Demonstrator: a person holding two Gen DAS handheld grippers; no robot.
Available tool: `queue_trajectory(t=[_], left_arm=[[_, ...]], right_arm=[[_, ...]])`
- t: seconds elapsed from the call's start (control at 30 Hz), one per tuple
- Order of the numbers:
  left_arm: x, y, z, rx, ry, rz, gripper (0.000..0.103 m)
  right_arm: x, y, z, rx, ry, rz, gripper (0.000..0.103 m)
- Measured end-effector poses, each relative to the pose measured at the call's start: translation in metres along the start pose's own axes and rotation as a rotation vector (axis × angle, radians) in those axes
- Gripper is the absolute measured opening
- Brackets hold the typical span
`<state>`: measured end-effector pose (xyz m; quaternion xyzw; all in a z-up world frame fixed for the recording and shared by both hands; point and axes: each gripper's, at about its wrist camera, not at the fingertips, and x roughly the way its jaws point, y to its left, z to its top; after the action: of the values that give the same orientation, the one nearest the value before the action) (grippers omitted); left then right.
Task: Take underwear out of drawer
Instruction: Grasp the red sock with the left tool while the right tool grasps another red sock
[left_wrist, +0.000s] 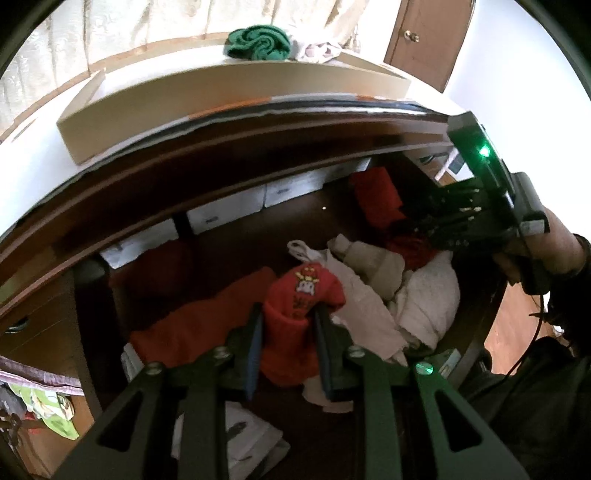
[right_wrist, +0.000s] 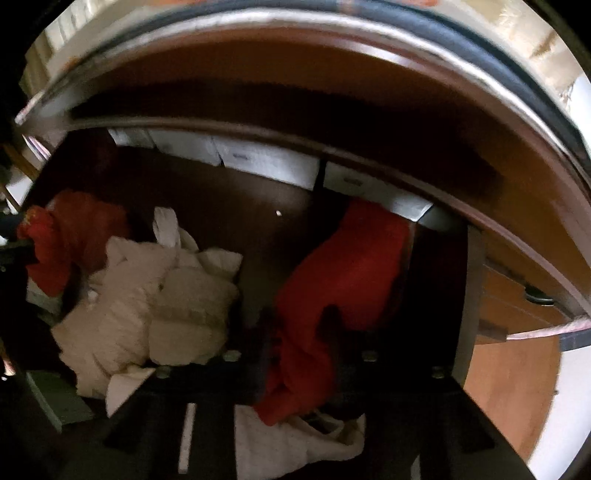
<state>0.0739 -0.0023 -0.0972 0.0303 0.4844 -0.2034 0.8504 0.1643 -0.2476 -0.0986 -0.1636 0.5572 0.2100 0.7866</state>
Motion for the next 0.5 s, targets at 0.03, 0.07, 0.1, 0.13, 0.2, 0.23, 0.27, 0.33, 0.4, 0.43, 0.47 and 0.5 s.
queue_trajectory(t=[0.03,0.07,0.1,0.13,0.2,0.23,0.27,0.33,0.4,0.43,0.47,0.5], left_arm=[[-0.001,0.000,0.000,0.001,-0.003,0.001,0.024],[-0.002,0.000,0.000,0.002,-0.004,0.001,0.024],[-0.002,0.000,0.001,0.002,-0.005,0.003,0.024],[-0.002,-0.001,0.001,0.002,-0.008,0.005,0.024],[-0.002,-0.001,0.002,0.001,-0.009,0.005,0.024],[-0.001,-0.002,0.003,0.001,-0.011,0.006,0.024],[-0.001,-0.002,0.003,0.002,-0.010,0.006,0.024],[-0.001,-0.003,0.003,0.001,-0.010,0.007,0.024],[-0.001,-0.003,0.004,0.004,-0.011,0.006,0.024],[-0.002,-0.004,0.004,0.006,-0.011,0.007,0.024],[-0.001,-0.004,0.004,0.009,-0.009,0.008,0.024],[-0.002,-0.003,0.003,0.005,-0.011,0.006,0.024]], right_arm=[[-0.001,-0.002,-0.001,0.004,-0.002,0.007,0.024],[-0.003,-0.003,-0.003,0.008,-0.007,0.008,0.023],[-0.005,-0.003,-0.005,0.008,-0.016,0.010,0.022],[-0.008,-0.005,-0.010,0.006,-0.024,0.016,0.020],[-0.012,-0.006,-0.014,0.004,-0.038,0.022,0.017],[-0.014,-0.006,-0.015,0.004,-0.046,0.026,0.016],[-0.016,-0.007,-0.017,0.007,-0.050,0.031,0.014],[-0.020,-0.004,-0.008,0.005,-0.074,0.033,0.005],[-0.027,-0.006,-0.009,0.002,-0.092,0.038,0.006],[-0.030,-0.005,-0.009,-0.008,-0.093,0.048,0.005],[-0.029,-0.005,-0.008,-0.016,-0.085,0.050,0.006],[-0.026,-0.003,-0.005,-0.020,-0.081,0.041,0.006]])
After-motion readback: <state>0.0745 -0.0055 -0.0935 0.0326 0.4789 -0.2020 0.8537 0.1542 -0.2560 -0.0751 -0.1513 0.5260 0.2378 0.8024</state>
